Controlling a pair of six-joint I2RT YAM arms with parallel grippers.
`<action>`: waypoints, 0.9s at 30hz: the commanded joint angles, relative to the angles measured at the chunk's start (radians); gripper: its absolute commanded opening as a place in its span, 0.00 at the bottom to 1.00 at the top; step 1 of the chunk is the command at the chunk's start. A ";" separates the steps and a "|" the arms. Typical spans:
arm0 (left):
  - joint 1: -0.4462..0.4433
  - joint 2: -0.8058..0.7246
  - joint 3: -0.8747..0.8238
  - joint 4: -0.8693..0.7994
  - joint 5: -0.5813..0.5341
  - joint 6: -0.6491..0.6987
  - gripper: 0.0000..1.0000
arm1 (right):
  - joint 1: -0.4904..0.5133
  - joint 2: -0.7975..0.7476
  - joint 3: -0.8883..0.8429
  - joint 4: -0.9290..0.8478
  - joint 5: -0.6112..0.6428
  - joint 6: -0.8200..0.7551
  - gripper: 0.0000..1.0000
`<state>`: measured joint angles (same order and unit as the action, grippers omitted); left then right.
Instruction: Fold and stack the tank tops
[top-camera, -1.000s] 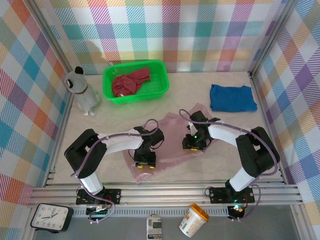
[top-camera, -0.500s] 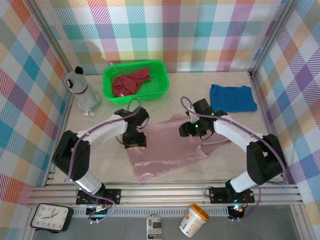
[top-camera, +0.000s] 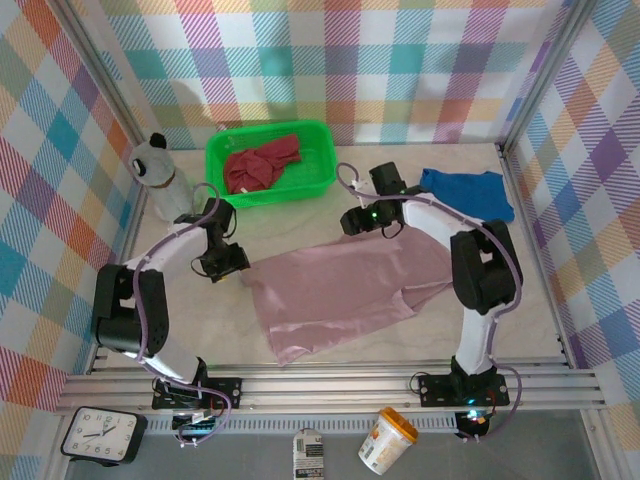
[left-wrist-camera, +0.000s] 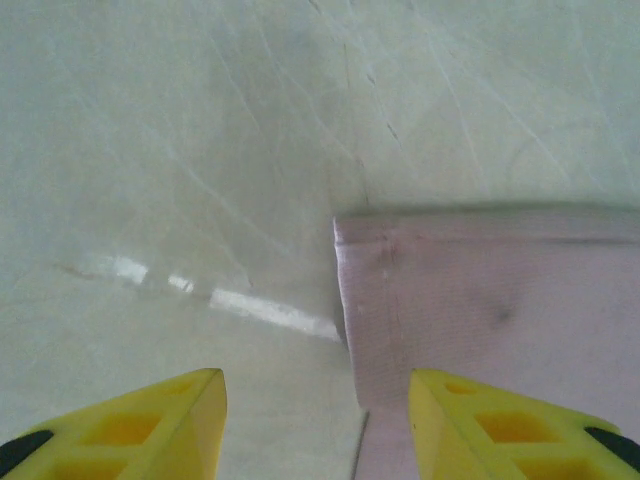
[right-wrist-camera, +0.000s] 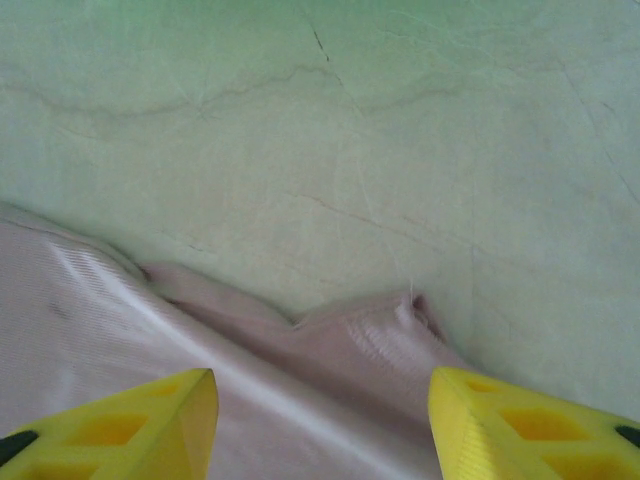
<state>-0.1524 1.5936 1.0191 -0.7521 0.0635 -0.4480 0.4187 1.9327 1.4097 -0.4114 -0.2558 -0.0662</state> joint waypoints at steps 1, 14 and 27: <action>0.017 0.035 -0.018 0.084 0.038 0.002 0.51 | 0.001 0.033 0.053 -0.038 -0.024 -0.148 0.58; 0.019 0.114 -0.030 0.157 0.089 0.024 0.43 | 0.001 0.165 0.182 -0.092 -0.015 -0.265 0.56; 0.019 0.161 0.026 0.148 0.119 0.069 0.23 | 0.010 0.247 0.273 -0.210 -0.003 -0.468 0.53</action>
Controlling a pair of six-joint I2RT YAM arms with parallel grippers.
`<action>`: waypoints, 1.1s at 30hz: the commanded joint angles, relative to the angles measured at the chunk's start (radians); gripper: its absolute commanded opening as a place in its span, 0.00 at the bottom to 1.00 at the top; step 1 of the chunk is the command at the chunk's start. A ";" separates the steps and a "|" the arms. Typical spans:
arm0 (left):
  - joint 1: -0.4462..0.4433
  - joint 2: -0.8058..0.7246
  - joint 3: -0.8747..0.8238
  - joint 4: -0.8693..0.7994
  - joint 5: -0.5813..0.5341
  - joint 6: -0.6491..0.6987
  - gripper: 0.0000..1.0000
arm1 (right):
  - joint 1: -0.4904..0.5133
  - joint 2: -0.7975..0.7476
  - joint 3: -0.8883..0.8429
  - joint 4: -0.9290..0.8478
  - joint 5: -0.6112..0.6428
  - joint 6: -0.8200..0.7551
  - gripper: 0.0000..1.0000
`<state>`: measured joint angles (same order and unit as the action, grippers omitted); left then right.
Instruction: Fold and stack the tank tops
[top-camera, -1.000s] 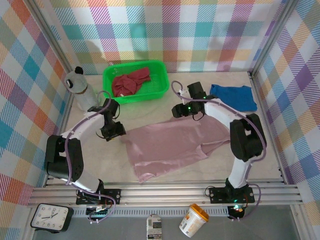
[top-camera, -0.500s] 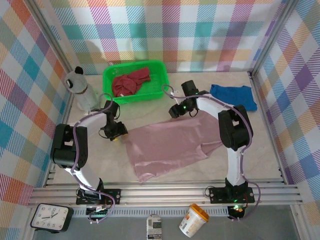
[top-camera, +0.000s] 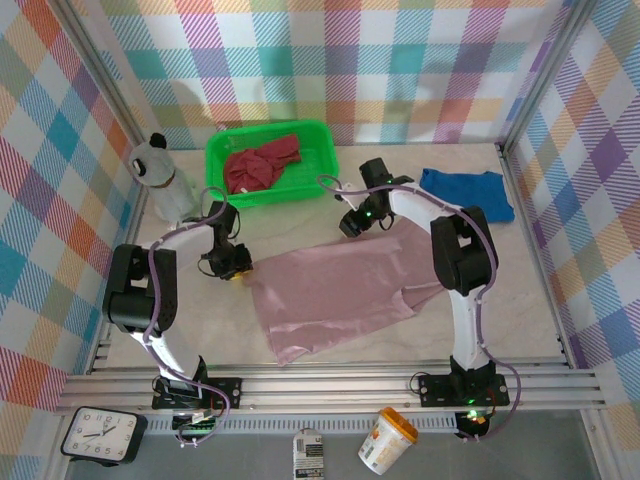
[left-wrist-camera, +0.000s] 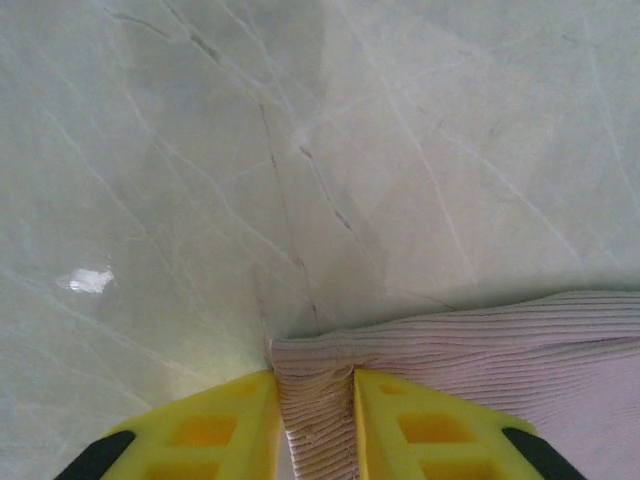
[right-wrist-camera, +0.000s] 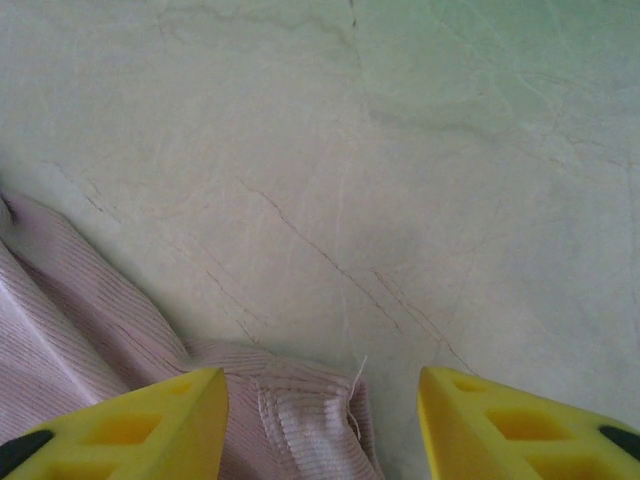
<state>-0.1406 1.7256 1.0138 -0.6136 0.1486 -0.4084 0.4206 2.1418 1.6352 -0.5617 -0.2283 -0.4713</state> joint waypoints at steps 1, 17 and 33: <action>0.007 0.029 0.032 0.008 0.033 0.032 0.22 | 0.008 0.046 0.054 -0.063 -0.022 -0.064 0.53; 0.006 0.018 0.048 -0.036 0.030 0.080 0.16 | 0.004 0.108 0.117 -0.149 0.025 -0.077 0.50; 0.006 0.026 0.086 -0.082 0.014 0.121 0.00 | 0.004 0.034 0.097 -0.063 0.018 -0.030 0.11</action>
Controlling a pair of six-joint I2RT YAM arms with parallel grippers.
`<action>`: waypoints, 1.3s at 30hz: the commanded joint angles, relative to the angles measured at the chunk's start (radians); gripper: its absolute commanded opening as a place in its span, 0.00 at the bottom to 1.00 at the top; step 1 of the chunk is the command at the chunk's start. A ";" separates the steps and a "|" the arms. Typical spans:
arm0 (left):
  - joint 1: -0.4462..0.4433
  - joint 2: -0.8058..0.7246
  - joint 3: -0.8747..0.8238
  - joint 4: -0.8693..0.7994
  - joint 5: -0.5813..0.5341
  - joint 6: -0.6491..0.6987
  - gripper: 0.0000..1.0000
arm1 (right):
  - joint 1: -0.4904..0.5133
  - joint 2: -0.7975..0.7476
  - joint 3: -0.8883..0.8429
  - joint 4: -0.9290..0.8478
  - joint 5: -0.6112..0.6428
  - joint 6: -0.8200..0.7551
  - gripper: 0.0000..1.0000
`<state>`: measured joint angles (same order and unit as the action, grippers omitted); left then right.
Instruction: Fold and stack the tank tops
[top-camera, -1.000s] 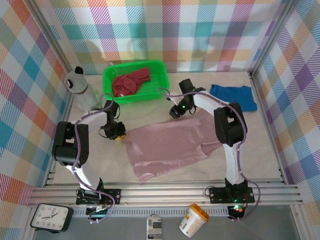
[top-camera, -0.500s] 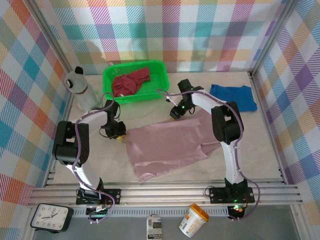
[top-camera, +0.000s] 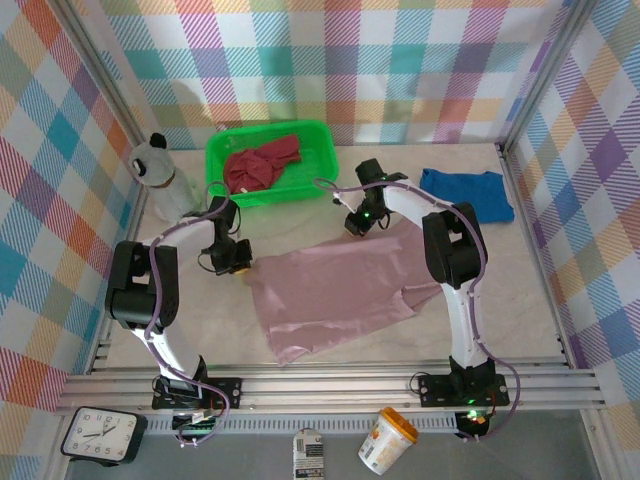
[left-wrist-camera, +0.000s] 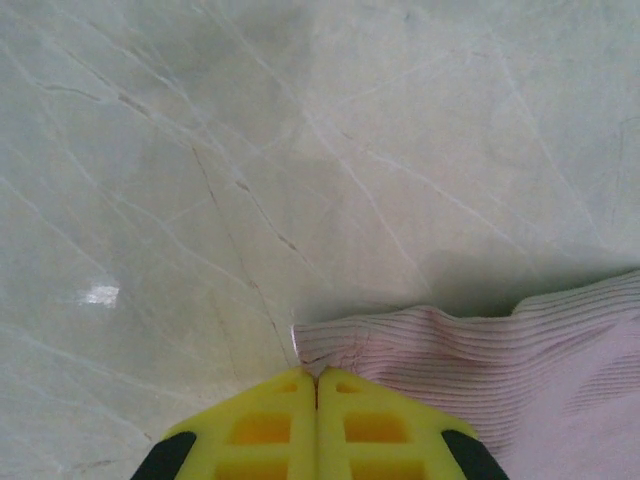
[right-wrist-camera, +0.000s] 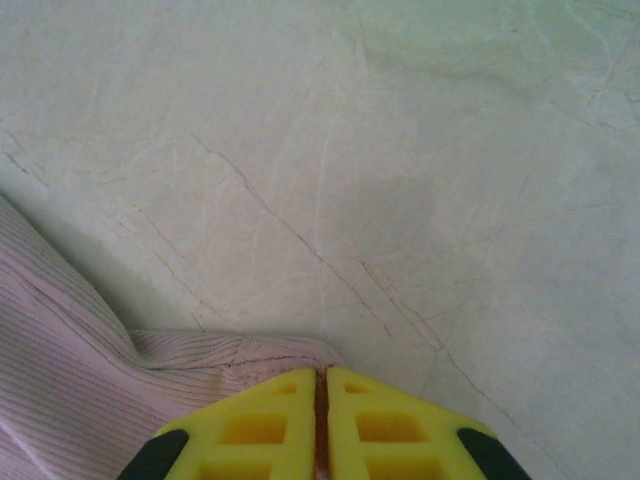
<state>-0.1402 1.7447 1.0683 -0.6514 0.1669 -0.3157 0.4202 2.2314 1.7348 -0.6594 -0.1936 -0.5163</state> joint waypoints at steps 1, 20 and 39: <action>0.005 0.004 0.037 -0.050 -0.007 0.032 0.00 | 0.004 -0.063 -0.001 0.041 -0.017 0.020 0.11; 0.005 -0.040 0.113 -0.112 -0.133 0.081 0.00 | -0.039 -0.140 -0.072 0.127 -0.050 0.116 0.02; -0.034 -0.160 0.023 -0.080 0.008 0.084 0.00 | -0.057 -0.279 -0.296 0.253 -0.073 0.179 0.03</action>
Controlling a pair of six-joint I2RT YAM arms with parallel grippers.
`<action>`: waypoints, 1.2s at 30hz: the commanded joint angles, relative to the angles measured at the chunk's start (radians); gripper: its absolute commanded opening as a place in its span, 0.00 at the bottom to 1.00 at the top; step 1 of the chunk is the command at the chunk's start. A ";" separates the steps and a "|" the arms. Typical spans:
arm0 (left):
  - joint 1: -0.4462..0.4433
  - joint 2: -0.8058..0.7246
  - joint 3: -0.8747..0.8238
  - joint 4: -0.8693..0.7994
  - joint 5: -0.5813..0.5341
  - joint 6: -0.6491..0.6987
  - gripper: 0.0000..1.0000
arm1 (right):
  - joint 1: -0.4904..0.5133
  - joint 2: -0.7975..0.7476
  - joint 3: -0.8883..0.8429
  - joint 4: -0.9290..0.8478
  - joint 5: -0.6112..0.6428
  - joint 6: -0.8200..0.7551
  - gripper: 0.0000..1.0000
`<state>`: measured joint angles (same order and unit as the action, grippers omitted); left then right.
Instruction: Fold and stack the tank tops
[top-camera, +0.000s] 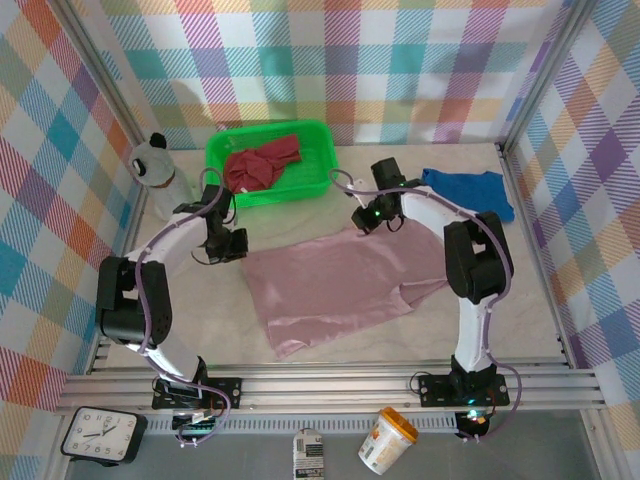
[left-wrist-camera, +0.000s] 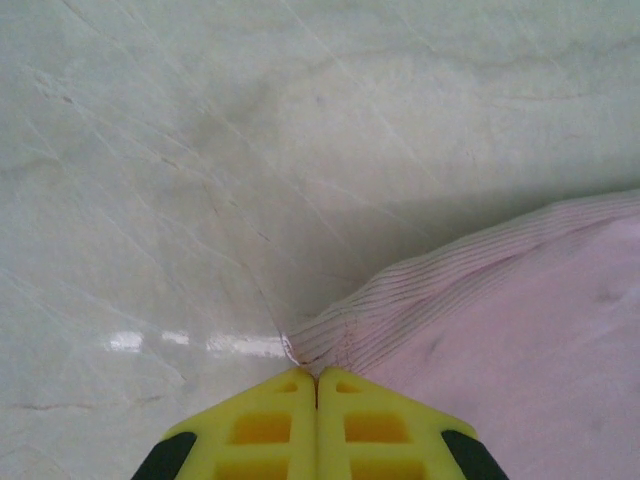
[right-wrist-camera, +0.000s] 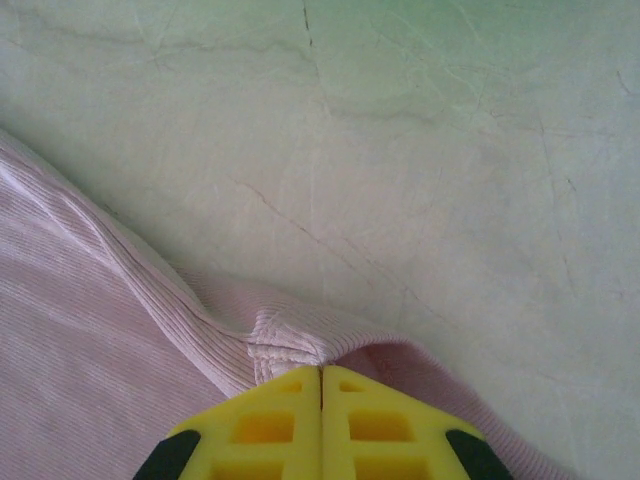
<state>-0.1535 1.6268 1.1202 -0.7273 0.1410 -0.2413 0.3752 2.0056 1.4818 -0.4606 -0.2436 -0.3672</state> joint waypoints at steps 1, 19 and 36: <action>-0.024 -0.051 -0.036 -0.003 0.037 0.009 0.00 | -0.016 -0.066 -0.061 0.066 -0.025 0.038 0.03; -0.079 -0.190 -0.234 0.029 0.066 -0.057 0.00 | -0.042 -0.215 -0.293 0.089 -0.057 0.149 0.04; -0.141 -0.183 -0.327 0.024 0.041 -0.096 0.00 | -0.058 -0.212 -0.387 -0.072 -0.031 0.391 0.11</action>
<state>-0.2794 1.4368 0.8066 -0.6804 0.1993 -0.3256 0.3302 1.8042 1.1049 -0.4919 -0.2768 -0.0345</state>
